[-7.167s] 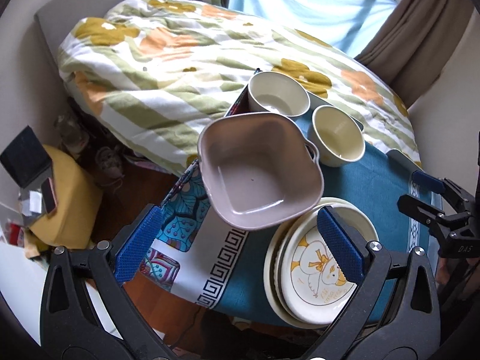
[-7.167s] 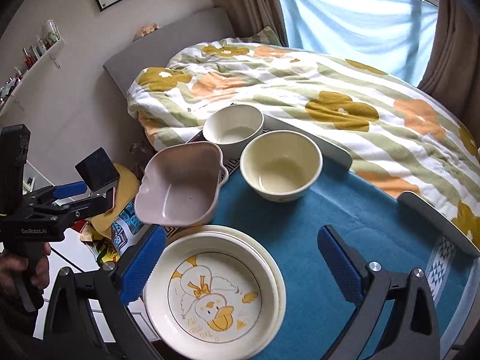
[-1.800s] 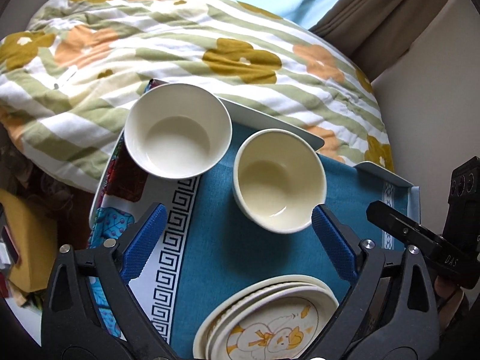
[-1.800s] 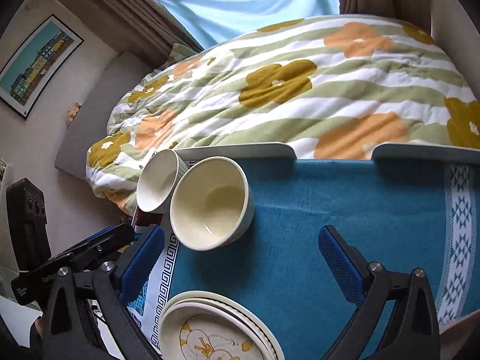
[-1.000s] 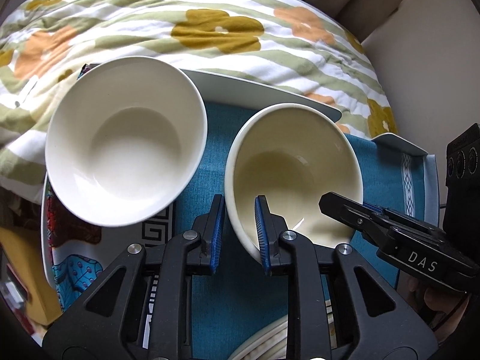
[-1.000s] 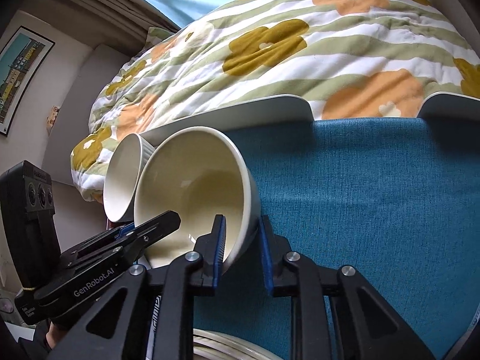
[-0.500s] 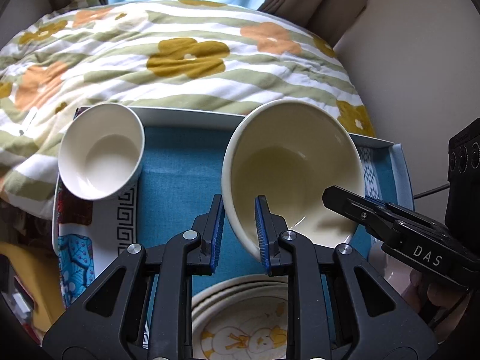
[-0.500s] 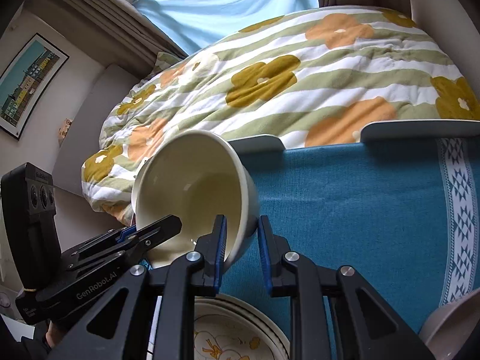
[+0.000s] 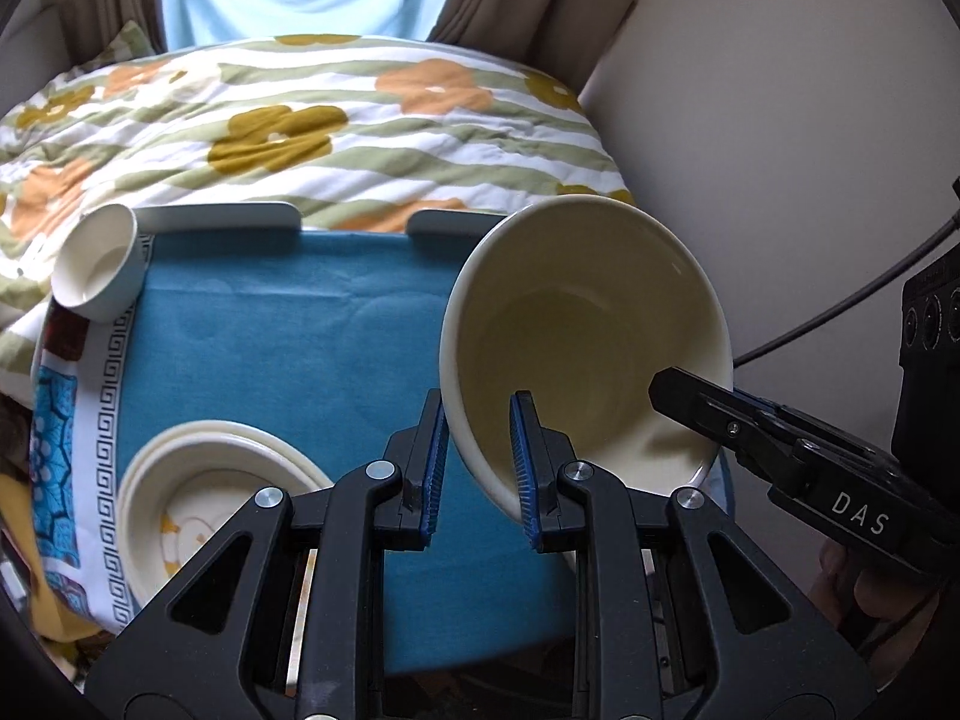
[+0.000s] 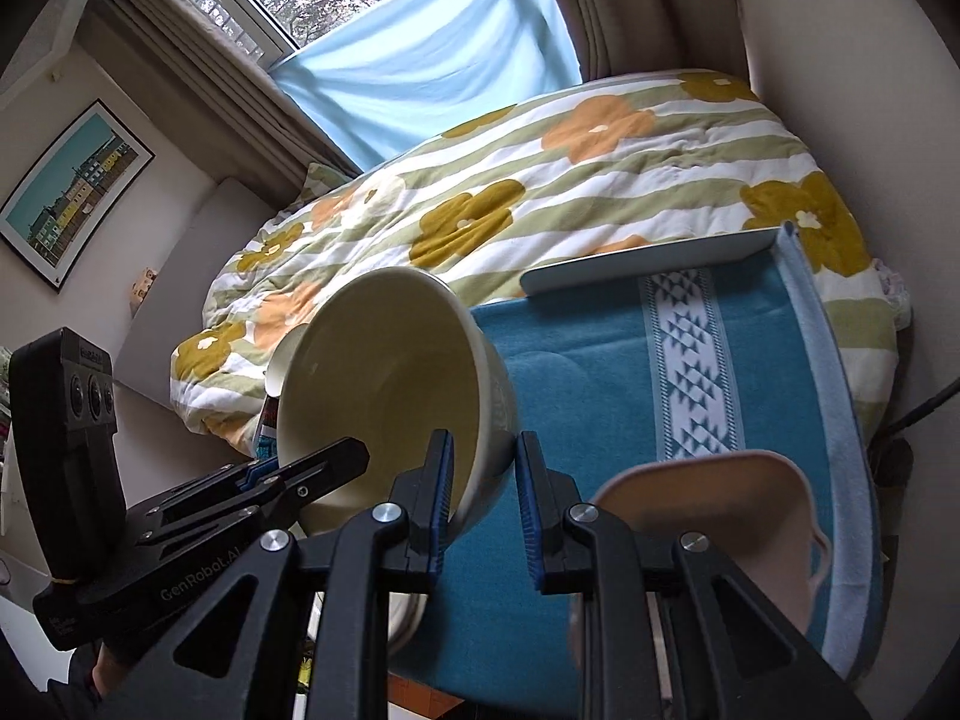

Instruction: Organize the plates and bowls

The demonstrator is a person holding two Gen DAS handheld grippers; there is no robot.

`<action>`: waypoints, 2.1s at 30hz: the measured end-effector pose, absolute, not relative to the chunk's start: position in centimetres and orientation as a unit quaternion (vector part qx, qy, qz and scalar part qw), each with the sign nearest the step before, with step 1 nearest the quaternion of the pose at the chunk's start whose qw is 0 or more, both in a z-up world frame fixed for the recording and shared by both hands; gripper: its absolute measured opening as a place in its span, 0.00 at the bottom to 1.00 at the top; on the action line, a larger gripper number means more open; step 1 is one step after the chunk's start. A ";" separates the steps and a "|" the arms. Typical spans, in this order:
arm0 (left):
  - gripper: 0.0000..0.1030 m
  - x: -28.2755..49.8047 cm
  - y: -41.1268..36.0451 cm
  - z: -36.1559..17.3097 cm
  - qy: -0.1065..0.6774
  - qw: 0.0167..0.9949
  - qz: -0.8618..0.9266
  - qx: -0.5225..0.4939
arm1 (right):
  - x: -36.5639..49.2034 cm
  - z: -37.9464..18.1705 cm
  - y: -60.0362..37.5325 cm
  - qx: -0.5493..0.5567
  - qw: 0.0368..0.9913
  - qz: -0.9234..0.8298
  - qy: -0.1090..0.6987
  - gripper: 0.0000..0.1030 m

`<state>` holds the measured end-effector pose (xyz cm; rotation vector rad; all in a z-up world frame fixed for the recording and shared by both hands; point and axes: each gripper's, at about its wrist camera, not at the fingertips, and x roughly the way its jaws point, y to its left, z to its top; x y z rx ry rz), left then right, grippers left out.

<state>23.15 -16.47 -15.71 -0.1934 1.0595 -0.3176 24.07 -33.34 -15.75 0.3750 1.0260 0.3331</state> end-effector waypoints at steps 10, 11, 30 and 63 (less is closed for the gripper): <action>0.18 19.1 -25.1 -17.4 0.534 0.824 -0.179 -0.064 | 19.4 -17.2 -40.4 0.173 0.836 0.123 0.506 0.19; 0.18 19.0 -25.7 -17.9 0.541 0.819 -0.179 -0.057 | 19.2 -17.8 -40.9 0.176 0.832 0.120 0.511 0.19; 0.18 21.6 -30.6 -27.2 0.612 0.759 -0.201 0.095 | 19.4 -26.6 -42.4 0.207 0.783 0.047 0.585 0.19; 0.18 21.7 -31.2 -25.0 0.580 0.781 -0.173 0.156 | 18.8 -25.4 -42.9 0.194 0.786 0.054 0.584 0.19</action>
